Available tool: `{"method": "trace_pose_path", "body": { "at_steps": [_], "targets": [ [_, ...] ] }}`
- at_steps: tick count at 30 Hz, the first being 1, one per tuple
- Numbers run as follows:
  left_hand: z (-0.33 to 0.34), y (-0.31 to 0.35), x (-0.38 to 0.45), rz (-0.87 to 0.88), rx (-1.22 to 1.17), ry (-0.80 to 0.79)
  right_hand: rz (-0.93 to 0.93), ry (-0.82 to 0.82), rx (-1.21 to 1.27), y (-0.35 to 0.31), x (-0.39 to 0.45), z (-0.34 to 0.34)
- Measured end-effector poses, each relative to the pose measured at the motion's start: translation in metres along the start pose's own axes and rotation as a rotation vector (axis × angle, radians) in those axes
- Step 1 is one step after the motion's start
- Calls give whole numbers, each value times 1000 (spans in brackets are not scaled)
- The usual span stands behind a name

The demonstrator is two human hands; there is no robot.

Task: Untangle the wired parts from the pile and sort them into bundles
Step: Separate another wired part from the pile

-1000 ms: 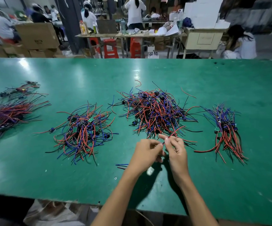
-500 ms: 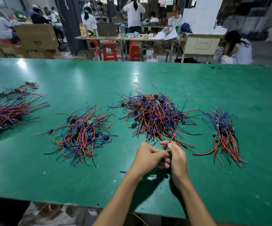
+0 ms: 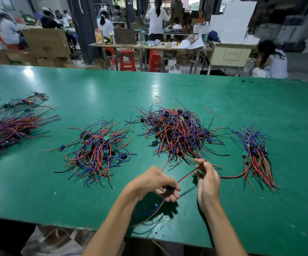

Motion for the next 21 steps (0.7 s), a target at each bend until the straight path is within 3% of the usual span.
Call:
{"method": "trace_pose_path", "body": {
  "at_steps": [4,9,15,21],
  "targets": [
    [0,9,6,13,16,29,41,-89,100,-3,-4,2],
    [2,21,7,41,79,18,-33,-256,-123,-6,-16,12],
    [-17,14,-4,61,55,40,51,-149,130,-12,-13,0],
    [-44,12,-9,177,127,218,166,-104,282,-11,-14,-8]
  ]
}}
Point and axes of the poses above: each hand's wrist, its own x-axis towards the middle knuckle, its own z-axis out of the palm, y = z × x, the point moved 7 cm from there along x, towards the middle knuckle, and after that the axes turned 3 degrees about -x, right-handed, at the moved point
